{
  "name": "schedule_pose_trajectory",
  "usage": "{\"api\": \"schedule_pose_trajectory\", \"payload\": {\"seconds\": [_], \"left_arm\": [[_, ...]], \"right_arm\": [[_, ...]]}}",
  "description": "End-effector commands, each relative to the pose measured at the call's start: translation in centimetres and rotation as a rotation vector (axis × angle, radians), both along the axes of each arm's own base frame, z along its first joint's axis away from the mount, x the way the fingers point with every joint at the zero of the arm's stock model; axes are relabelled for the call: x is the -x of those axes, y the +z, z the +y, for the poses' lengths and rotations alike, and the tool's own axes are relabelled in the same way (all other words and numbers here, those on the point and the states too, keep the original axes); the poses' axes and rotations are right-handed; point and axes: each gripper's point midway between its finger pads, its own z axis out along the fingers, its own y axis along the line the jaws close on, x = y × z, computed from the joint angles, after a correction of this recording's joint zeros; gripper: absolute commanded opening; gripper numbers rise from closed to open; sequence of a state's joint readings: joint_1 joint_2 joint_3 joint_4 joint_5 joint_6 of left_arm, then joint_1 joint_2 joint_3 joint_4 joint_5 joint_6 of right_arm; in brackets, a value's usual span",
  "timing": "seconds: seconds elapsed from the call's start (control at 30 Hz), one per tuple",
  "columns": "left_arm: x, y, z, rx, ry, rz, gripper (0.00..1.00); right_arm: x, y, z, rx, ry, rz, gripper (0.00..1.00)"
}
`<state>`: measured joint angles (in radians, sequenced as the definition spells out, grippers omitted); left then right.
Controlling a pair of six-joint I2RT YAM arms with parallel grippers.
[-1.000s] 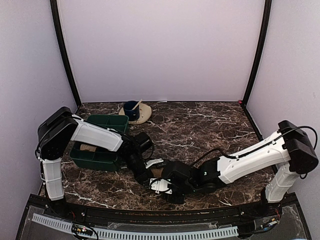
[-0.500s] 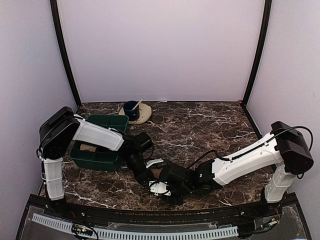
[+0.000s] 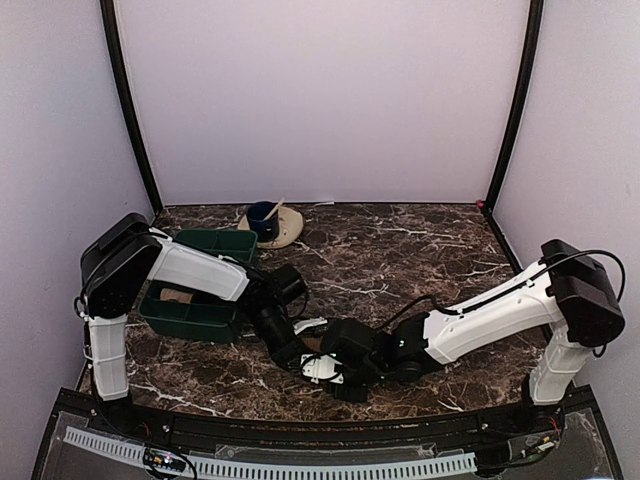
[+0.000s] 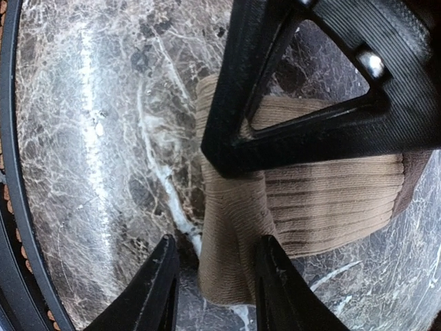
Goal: Roll the socks
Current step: Roll the sock at the center of the board.
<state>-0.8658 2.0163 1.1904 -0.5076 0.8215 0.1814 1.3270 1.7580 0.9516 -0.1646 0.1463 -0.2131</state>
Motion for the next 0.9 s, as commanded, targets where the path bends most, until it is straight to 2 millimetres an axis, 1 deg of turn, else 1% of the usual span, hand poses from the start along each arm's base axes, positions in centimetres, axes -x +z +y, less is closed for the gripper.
{"api": "schedule_pose_trajectory", "payload": {"seconds": [0.0,0.3,0.47,0.57,0.87], "left_arm": [[0.4,-0.7,0.8,-0.04,-0.015,0.013,0.03],[0.1,-0.4,0.7,-0.035,-0.012,0.017,0.03],[0.0,-0.3,0.7,-0.031,-0.011,0.02,0.07],[0.0,-0.3,0.6,-0.03,-0.012,0.02,0.11],[-0.2,-0.3,0.8,-0.043,-0.003,0.009,0.26]], "right_arm": [[-0.5,-0.7,-0.3,0.008,-0.003,0.015,0.36],[-0.3,-2.0,-1.3,0.042,-0.008,0.053,0.35],[-0.4,-2.8,-1.8,0.067,-0.016,0.071,0.33],[-0.6,-3.2,-2.0,0.081,-0.02,0.083,0.32],[-0.7,-4.8,-2.9,0.154,-0.036,0.133,0.23]]}}
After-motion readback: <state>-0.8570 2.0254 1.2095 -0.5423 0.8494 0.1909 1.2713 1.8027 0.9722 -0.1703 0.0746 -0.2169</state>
